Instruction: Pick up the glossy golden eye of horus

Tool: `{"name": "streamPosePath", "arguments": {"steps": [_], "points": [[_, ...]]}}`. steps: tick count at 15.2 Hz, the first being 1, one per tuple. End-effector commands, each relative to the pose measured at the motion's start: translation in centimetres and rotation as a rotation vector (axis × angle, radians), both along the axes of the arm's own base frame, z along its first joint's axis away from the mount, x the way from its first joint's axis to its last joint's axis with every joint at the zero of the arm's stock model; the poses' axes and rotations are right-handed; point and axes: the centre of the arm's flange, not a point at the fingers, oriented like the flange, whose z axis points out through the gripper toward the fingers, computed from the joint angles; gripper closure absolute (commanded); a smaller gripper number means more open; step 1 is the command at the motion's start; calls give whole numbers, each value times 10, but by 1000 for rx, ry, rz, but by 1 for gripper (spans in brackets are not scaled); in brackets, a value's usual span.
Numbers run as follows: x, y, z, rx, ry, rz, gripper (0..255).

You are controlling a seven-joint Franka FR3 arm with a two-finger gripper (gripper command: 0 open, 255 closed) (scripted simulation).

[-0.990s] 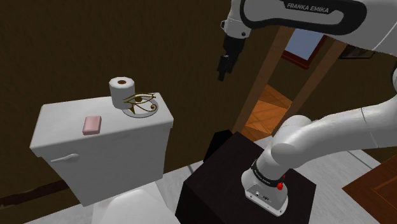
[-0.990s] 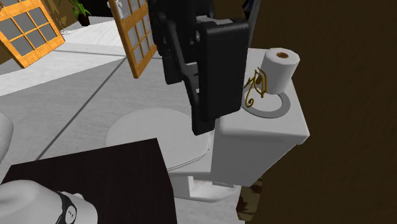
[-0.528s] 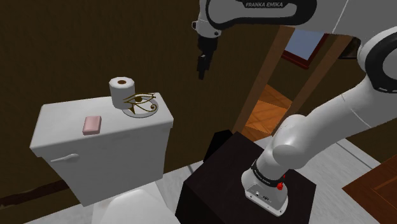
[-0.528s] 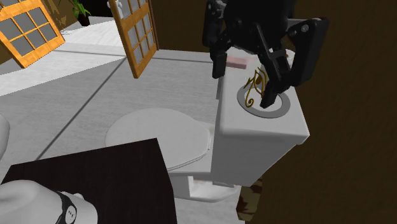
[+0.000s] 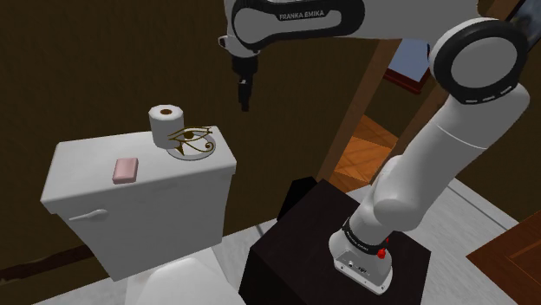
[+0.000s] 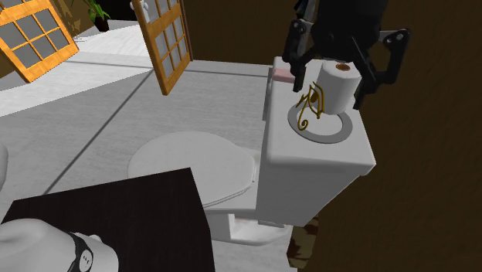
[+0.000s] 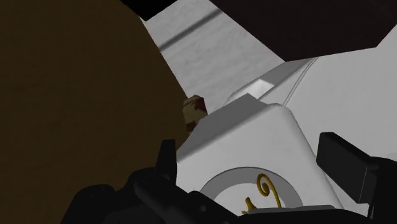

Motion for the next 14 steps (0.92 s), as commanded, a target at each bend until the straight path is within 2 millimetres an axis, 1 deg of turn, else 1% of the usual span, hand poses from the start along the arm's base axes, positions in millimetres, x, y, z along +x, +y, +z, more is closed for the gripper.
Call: {"name": "streamPosePath", "arguments": {"steps": [1, 6, 11, 12, 14], "points": [[18, 21, -8, -13, 11, 68, 0], [58, 73, -34, -46, 40, 232, 0], [87, 130, -62, -79, 69, 397, 0], [90, 137, -66, -83, 72, 416, 0], [90, 137, -76, -83, 72, 416, 0]]}}
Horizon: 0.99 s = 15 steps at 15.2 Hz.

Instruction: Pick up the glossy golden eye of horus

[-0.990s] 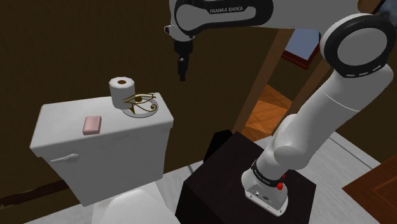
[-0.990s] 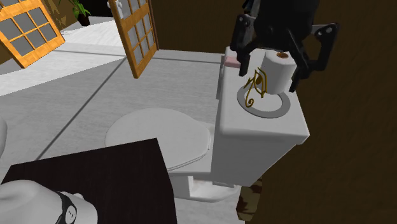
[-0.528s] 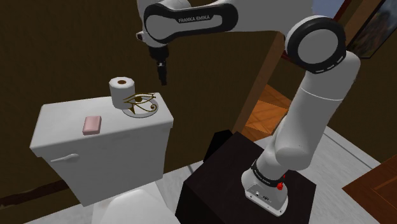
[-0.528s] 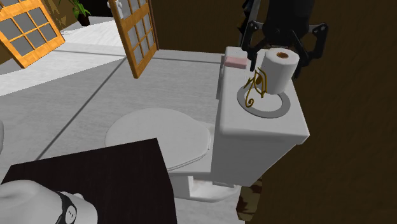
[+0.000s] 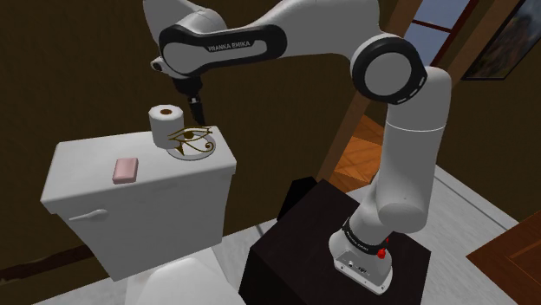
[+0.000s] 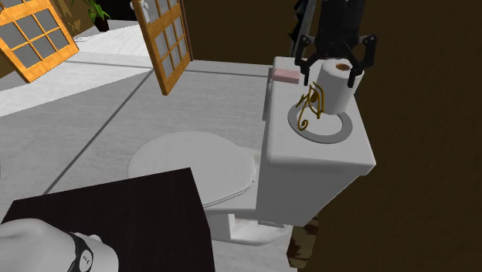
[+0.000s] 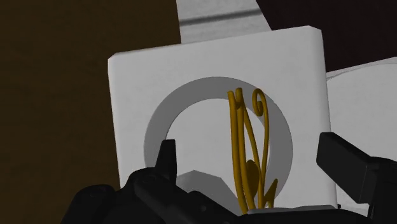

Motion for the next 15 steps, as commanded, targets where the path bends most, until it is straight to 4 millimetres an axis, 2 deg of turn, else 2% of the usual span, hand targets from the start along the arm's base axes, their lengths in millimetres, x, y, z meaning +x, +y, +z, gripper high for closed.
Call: {"name": "streamPosePath", "arguments": {"steps": [1, 5, 7, 8, 15], "points": [[1, 3, -13, -1, 1, 7, 0], [1, 3, -34, -1, 1, 7, 0], [1, 3, -37, -1, 1, 7, 0], [0, 2, -37, -1, 1, 7, 255], [0, 2, -37, -1, 1, 7, 255]]}}
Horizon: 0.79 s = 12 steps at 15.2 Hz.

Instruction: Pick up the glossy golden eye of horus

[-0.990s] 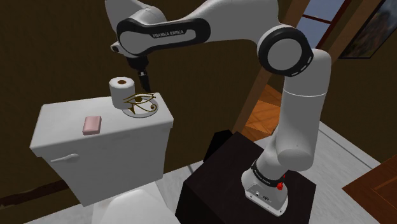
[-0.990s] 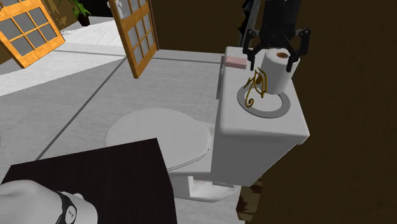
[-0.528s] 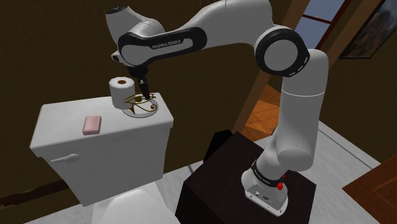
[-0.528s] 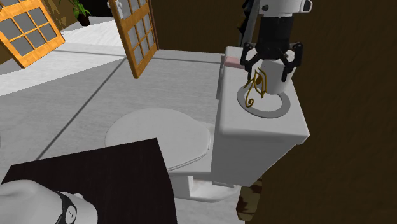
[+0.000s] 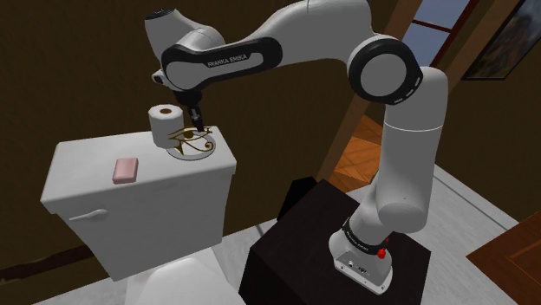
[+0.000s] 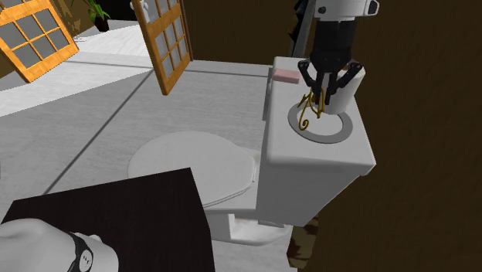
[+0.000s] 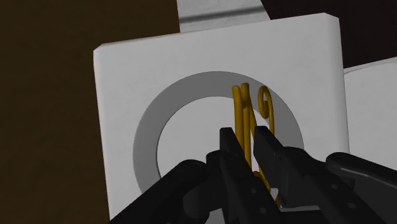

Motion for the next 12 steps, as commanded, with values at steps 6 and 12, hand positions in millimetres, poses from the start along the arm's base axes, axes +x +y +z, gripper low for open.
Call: {"name": "streamPosePath", "arguments": {"steps": [6, 12], "points": [[1, 1, 19, 0, 2, 0, 255], [1, 1, 51, 0, 2, 0, 255]]}}
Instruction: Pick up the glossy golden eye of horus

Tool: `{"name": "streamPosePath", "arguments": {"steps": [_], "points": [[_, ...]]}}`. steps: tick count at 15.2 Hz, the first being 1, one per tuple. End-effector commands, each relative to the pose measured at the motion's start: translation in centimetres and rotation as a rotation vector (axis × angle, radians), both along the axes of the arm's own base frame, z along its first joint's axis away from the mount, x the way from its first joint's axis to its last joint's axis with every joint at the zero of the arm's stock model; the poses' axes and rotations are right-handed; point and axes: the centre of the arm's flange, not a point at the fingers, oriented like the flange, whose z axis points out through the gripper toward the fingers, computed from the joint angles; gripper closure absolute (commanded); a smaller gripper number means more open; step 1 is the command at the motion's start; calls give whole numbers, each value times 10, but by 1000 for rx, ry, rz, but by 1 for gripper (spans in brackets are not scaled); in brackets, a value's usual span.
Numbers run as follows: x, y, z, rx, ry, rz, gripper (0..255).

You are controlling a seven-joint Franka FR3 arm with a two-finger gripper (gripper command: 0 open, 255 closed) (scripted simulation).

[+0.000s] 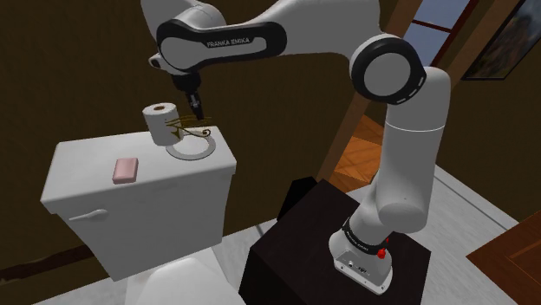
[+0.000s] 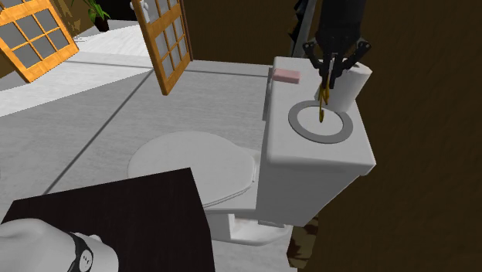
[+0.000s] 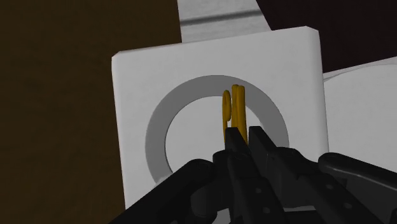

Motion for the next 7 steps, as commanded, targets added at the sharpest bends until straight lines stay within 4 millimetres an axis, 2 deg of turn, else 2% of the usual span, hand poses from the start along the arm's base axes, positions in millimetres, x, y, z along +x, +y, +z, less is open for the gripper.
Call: {"name": "streamPosePath", "arguments": {"steps": [1, 5, 7], "points": [[0, 0, 12, 0, 0, 0, 255], [0, 0, 33, 0, 0, 0, 255], [0, 0, 34, 0, 0, 0, 255]]}}
